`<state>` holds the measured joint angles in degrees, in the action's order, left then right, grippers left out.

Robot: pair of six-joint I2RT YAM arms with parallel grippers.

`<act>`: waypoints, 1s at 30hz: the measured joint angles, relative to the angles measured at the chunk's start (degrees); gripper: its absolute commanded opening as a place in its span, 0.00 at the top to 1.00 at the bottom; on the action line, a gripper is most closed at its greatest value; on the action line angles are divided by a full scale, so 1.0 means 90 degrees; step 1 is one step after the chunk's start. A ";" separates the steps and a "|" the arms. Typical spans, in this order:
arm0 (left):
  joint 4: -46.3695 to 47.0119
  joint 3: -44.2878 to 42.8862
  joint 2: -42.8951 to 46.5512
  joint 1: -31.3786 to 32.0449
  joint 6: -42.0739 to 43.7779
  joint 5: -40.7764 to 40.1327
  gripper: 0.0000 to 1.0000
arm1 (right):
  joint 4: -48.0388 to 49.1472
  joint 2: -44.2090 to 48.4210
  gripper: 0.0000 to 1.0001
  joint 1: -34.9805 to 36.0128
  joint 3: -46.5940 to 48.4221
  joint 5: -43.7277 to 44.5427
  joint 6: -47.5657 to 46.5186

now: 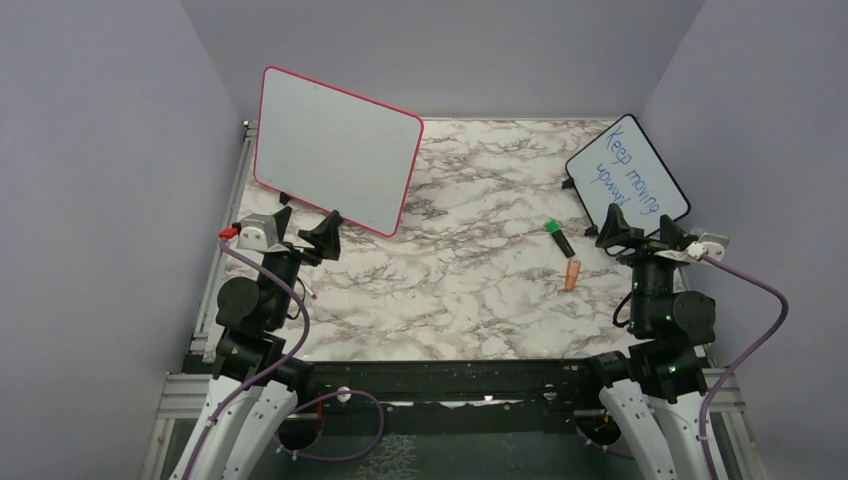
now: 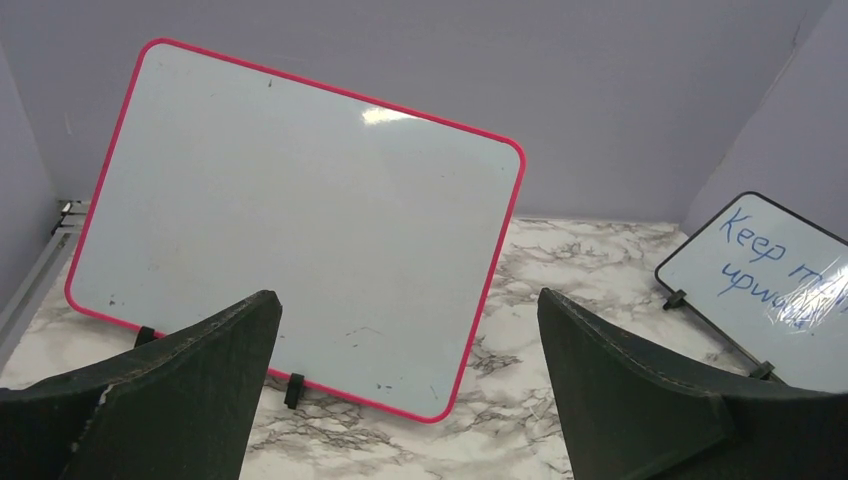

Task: Write a sentence on the whiteboard
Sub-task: Move the whiteboard stand to the center of the board.

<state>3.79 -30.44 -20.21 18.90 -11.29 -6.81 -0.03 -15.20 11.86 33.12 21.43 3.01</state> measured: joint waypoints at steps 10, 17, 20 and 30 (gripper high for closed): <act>0.0041 0.0000 -0.0515 -0.0092 0.0066 0.0301 0.01 | -0.0002 0.0155 0.00 0.0000 0.0002 -0.0061 0.0046; -0.0202 -0.0236 -0.1426 -0.0092 0.0294 0.0622 0.01 | -0.0010 0.0192 0.00 0.0000 0.0002 -0.0250 0.0221; -0.0347 -0.0357 -0.1741 -0.0092 0.0384 0.0712 0.01 | -0.0044 0.0197 0.00 0.0000 0.0002 -0.0345 0.0308; -0.0792 -0.0646 -0.3184 -0.0347 0.0459 0.0770 0.01 | -0.0146 0.0240 0.00 0.0000 0.0002 -0.0678 0.0612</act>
<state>-3.33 -36.25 -48.86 15.77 -7.16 0.12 -1.34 -13.04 11.86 33.15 15.33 8.51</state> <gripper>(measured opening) 0.990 0.998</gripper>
